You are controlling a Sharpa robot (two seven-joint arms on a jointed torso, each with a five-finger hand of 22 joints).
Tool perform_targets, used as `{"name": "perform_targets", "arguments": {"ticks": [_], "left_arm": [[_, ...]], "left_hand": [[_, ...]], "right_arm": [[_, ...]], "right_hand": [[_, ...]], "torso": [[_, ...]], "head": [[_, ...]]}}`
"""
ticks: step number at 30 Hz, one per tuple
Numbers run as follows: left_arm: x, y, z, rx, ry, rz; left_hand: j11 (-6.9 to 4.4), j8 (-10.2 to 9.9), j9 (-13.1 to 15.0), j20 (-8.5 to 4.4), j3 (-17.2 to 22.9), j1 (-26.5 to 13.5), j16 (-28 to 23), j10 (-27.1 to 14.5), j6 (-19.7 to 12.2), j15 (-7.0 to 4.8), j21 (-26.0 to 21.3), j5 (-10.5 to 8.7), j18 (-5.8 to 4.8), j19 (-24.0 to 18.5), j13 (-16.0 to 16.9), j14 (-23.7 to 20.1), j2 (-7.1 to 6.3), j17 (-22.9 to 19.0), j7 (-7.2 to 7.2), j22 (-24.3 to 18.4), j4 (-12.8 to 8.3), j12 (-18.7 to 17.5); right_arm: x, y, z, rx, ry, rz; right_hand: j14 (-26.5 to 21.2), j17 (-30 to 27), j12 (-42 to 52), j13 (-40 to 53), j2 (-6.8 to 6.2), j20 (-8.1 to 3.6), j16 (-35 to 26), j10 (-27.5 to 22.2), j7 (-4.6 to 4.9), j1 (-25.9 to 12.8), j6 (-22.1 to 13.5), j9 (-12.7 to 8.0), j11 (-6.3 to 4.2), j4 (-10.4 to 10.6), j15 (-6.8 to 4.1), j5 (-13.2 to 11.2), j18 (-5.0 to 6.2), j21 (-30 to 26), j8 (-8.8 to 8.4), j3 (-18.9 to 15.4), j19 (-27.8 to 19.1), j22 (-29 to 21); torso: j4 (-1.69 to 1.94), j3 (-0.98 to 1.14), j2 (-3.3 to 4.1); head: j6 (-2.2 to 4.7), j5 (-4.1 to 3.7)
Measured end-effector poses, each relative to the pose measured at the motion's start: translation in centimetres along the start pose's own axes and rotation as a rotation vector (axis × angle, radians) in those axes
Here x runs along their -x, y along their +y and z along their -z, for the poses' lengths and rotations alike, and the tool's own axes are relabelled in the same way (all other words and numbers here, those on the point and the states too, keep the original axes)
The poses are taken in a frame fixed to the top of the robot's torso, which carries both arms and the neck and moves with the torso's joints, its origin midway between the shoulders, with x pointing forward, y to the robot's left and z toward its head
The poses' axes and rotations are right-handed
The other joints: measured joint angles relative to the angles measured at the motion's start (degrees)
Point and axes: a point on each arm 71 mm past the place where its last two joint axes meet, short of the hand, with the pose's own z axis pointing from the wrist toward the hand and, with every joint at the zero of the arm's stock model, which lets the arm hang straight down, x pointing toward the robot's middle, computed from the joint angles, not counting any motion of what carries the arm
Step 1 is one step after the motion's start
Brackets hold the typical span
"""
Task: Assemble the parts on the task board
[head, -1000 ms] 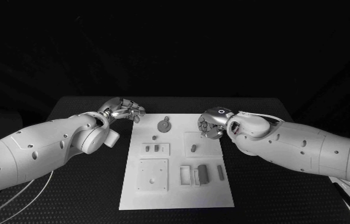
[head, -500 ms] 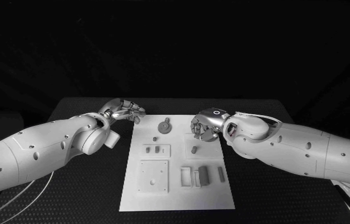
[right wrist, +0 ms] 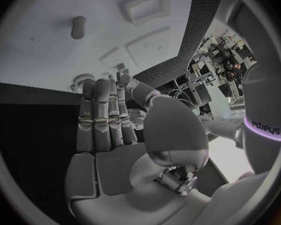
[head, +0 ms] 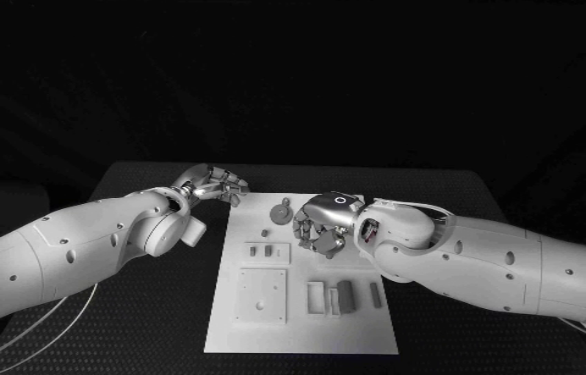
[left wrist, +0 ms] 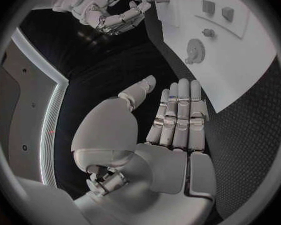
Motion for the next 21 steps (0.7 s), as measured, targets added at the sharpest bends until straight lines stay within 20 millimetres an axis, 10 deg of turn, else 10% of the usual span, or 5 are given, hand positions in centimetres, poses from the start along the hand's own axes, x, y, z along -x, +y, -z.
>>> {"name": "perform_targets", "arguments": {"ticks": [21], "left_arm": [[-0.3, -0.2, -0.2, -0.004, 0.003, 0.006]], "left_hand": [[0.00, 0.0, 0.0, 0.20, -0.2, 0.0, -0.2, 0.0, 0.0, 0.00, -0.1, 0.00, -0.01, 0.2, 0.0, 0.0, 0.00, 0.2, 0.01, 0.0, 0.2, 0.0]], "right_arm": [[-3.8, 4.7, -2.3, 0.103, 0.070, -0.016]], "right_hand": [[-0.3, 0.0, 0.0, 0.0, 0.00, 0.01, 0.0, 0.0, 0.02, 0.0, 0.0, 0.1, 0.00, 0.0, -0.07, 0.0, 0.00, 0.0, -0.19, 0.0, 0.0, 0.0]], "torso": [[0.06, -0.04, 0.01]], "head": [[-0.32, 1.08]]}}
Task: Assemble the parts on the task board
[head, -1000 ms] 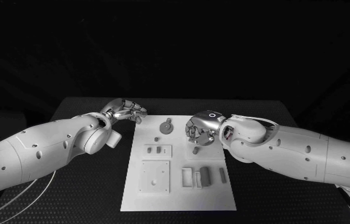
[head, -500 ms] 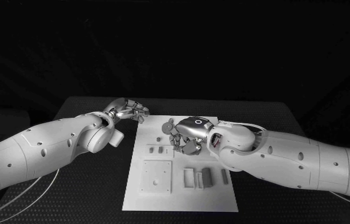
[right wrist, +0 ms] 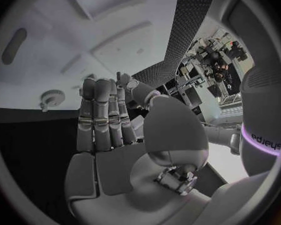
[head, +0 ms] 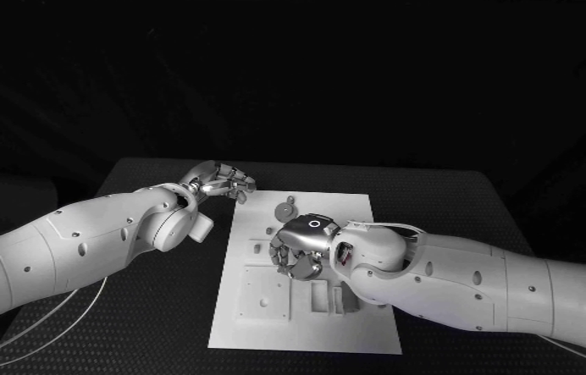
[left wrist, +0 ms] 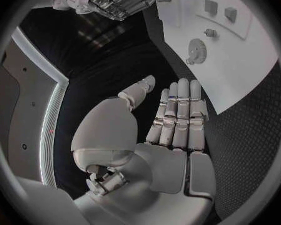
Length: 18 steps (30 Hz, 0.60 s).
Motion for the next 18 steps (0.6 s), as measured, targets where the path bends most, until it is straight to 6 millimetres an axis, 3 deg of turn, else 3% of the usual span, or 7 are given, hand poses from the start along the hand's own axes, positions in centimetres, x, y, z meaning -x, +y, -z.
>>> {"name": "perform_targets", "arguments": {"ticks": [9, 18], "left_arm": [[-0.1, 0.0, 0.0, -0.001, 0.001, 0.001], [0.0, 0.0, 0.0, -0.001, 0.001, 0.001]], "left_hand": [[0.00, 0.0, 0.0, 0.00, 0.0, 0.0, 0.0, 0.0, 0.0, 0.00, -0.1, 0.00, -0.01, 0.0, 0.0, 0.0, 0.00, 0.0, 0.00, 0.0, 0.0, 0.0], [0.00, 0.0, 0.0, 0.00, 0.0, 0.0, 0.0, 0.0, 0.0, 0.00, -0.1, 0.00, -0.01, 0.0, 0.0, 0.0, 0.00, 0.2, 0.00, 0.0, 0.0, 0.0]], "right_arm": [[-1.6, 0.9, -0.6, 0.019, 0.029, 0.013], [-1.9, 0.6, -0.5, 0.017, 0.040, 0.034]], "right_hand": [[0.0, 0.0, 0.0, 0.0, 0.00, 0.00, 0.0, 0.0, 0.01, 0.0, 0.0, 0.0, 0.00, 0.0, 0.01, 0.0, 0.00, 0.0, -0.03, 0.0, 0.0, 0.1], [0.0, 0.0, 0.0, 0.0, 0.00, 0.00, 0.3, 0.0, 0.04, 0.0, 0.0, 0.0, 0.00, 0.0, 0.02, 0.0, 0.00, 0.0, -0.04, 0.0, 0.0, 0.1]], "torso": [[0.03, 0.05, 0.04], [-0.01, 0.04, 0.04]], "head": [[-0.31, 0.24], [-0.46, 0.39]]}}
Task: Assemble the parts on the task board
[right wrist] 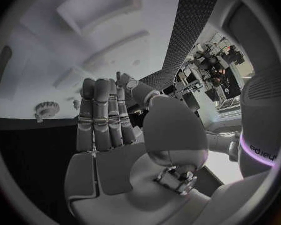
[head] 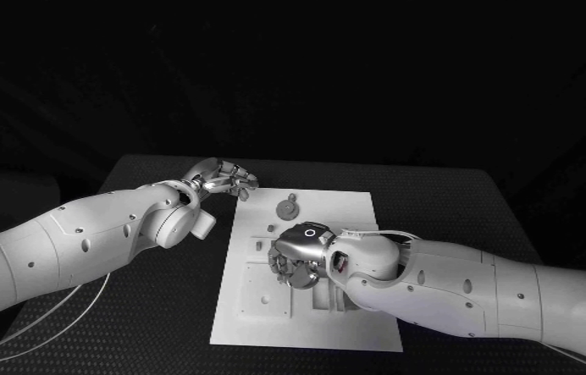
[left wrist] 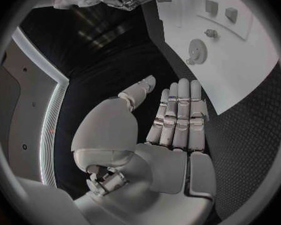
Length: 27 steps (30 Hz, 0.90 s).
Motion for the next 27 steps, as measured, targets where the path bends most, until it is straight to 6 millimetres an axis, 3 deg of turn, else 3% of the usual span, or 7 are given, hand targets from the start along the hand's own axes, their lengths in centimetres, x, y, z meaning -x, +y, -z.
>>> {"name": "perform_targets", "arguments": {"ticks": [27], "left_arm": [[-0.1, -0.1, 0.0, -0.002, 0.003, 0.002]], "left_hand": [[0.00, 0.0, 0.0, 0.00, 0.0, 0.0, -0.2, 0.0, 0.0, 0.00, 0.0, 0.00, -0.01, 0.0, 0.0, 0.0, 0.00, 0.2, 0.00, 0.0, 0.0, 0.0]], "right_arm": [[-1.1, 0.0, -0.4, 0.000, 0.023, 0.035]], "right_hand": [[0.2, 0.0, 0.0, 0.1, 0.00, 0.00, 0.0, 0.0, 0.05, 0.0, 0.0, 0.2, 0.00, 0.0, -0.04, 0.0, 0.00, 0.0, -0.17, 0.0, 0.0, 0.1]], "torso": [[-0.03, 0.02, -0.01]], "head": [[-0.19, -0.07]]}}
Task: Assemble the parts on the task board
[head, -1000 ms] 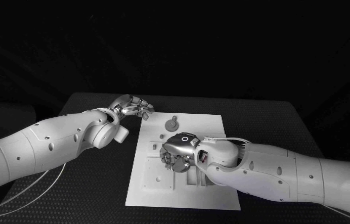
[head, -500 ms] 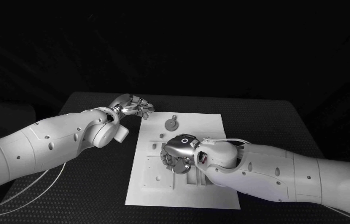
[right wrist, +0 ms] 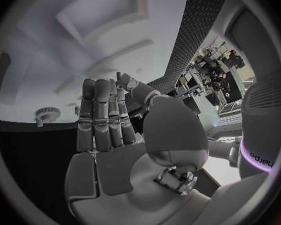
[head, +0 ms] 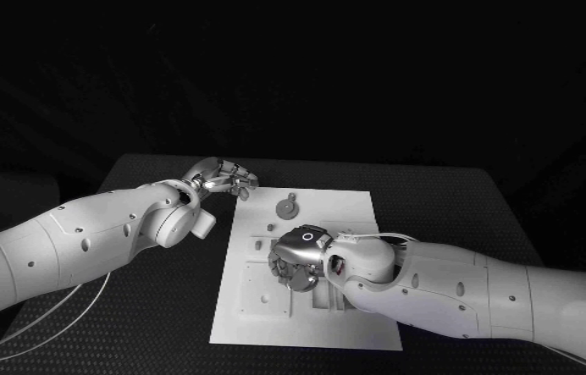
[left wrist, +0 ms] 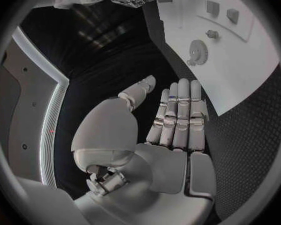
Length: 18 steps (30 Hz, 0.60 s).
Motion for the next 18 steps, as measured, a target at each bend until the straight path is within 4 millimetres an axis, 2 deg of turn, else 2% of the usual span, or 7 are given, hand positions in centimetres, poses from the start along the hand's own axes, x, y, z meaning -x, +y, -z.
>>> {"name": "perform_targets", "arguments": {"ticks": [18], "left_arm": [[-0.09, -0.04, 0.01, -0.001, 0.003, 0.001]], "left_hand": [[0.00, 0.0, 0.0, 0.00, 0.0, 0.0, -0.2, 0.0, 0.0, 0.00, 0.0, 0.00, 0.00, 0.0, 0.0, 0.0, 0.00, 0.2, 0.00, 0.0, 0.0, 0.0]], "right_arm": [[-0.24, -0.11, -0.34, -0.006, 0.004, 0.022]], "right_hand": [[0.0, 0.0, 0.0, 0.1, 0.00, 0.00, 0.0, 0.0, 0.04, 0.0, 0.0, 0.0, 0.00, 0.0, 0.02, 0.0, -0.01, 0.0, 0.20, 0.0, 0.0, 0.1]], "torso": [[0.01, -0.03, 0.00]], "head": [[-0.14, -0.04]]}}
